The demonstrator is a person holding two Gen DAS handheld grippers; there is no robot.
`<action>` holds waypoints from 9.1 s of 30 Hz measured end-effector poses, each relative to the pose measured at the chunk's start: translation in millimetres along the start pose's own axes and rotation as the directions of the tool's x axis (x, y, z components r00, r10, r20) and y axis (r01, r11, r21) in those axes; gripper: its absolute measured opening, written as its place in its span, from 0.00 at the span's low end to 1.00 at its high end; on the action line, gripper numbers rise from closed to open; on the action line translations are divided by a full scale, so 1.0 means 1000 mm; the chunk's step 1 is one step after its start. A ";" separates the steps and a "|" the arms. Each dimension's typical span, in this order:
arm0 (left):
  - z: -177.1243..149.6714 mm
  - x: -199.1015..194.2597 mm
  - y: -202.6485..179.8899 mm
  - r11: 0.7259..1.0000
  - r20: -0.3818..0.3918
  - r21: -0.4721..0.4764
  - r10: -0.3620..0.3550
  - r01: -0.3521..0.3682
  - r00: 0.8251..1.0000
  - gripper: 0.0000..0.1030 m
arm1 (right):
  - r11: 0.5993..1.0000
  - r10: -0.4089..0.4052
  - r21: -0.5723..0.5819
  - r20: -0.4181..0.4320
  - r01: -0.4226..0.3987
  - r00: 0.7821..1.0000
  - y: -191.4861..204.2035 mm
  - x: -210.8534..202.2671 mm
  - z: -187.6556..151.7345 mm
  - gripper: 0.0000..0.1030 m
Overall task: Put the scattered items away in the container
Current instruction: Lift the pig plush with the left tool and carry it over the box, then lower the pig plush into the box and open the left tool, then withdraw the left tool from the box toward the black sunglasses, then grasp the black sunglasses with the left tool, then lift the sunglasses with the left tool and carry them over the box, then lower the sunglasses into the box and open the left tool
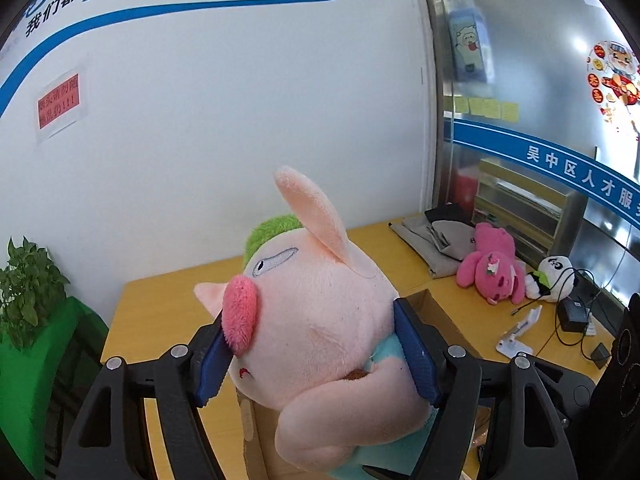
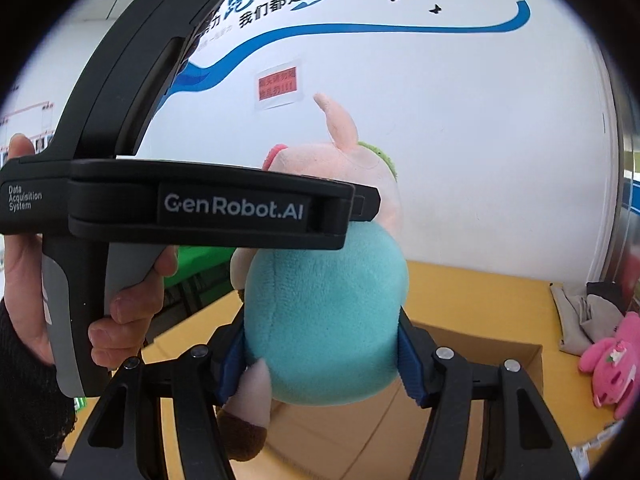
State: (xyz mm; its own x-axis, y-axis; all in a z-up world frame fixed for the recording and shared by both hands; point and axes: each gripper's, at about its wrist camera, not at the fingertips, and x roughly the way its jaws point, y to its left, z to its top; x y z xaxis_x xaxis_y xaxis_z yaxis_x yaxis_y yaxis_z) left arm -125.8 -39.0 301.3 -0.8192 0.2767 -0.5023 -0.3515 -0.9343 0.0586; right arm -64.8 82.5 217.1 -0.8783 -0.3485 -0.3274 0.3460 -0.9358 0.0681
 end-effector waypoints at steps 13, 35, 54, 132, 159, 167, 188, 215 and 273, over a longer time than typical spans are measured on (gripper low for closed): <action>-0.006 0.155 0.051 1.000 -0.249 -0.024 -0.004 -0.002 0.968 0.76 | 0.983 0.058 0.183 -0.131 -0.033 0.990 -0.056 0.138 0.003 0.57; -0.135 0.290 0.073 0.998 -0.540 0.063 0.043 -0.010 0.841 0.77 | 0.901 0.187 0.433 -0.390 0.000 0.902 -0.069 0.280 -0.158 0.57; -0.110 0.225 0.122 0.981 -0.404 -0.156 0.042 -0.114 0.914 0.93 | 0.857 0.302 0.515 -0.454 -0.030 0.838 -0.059 0.258 -0.185 0.84; -0.272 0.009 -0.093 0.958 -0.187 -0.284 -0.007 -0.047 0.982 1.00 | 0.942 -0.226 0.136 -0.420 0.308 0.879 -0.108 -0.078 -0.214 0.84; -0.331 0.019 -0.188 0.902 -0.356 -0.297 -0.409 0.313 0.840 1.00 | 0.975 -0.158 0.004 -0.695 0.223 0.702 -0.110 -0.095 -0.325 0.47; -0.331 0.042 -0.195 0.824 -0.352 -0.406 -0.540 0.395 0.764 1.00 | 0.968 -0.062 0.149 -0.635 0.201 0.770 -0.113 -0.119 -0.323 0.14; -0.324 0.098 -0.200 0.637 -0.327 -0.632 -0.736 0.441 0.593 0.44 | 0.993 0.004 0.104 -0.449 0.048 0.893 -0.066 -0.143 -0.303 0.08; -0.077 0.064 -0.076 0.828 -0.122 -0.262 -0.538 0.496 0.834 0.31 | 0.999 0.033 -0.004 -0.236 -0.035 0.971 -0.056 -0.053 -0.097 0.07; -0.106 0.269 0.016 0.960 -0.365 -0.256 -0.207 0.117 0.908 0.80 | 0.930 0.115 0.357 -0.501 0.084 0.858 -0.174 0.152 -0.164 0.75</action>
State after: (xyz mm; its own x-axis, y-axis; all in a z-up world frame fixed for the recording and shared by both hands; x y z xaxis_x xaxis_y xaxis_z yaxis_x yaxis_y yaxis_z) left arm -303.5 -3.4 75.9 -0.5054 0.3631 -0.7828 -0.3171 -0.9218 -0.2229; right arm -204.1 200.9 1.3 -0.5480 -0.3798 -0.7453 0.1303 -0.9189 0.3724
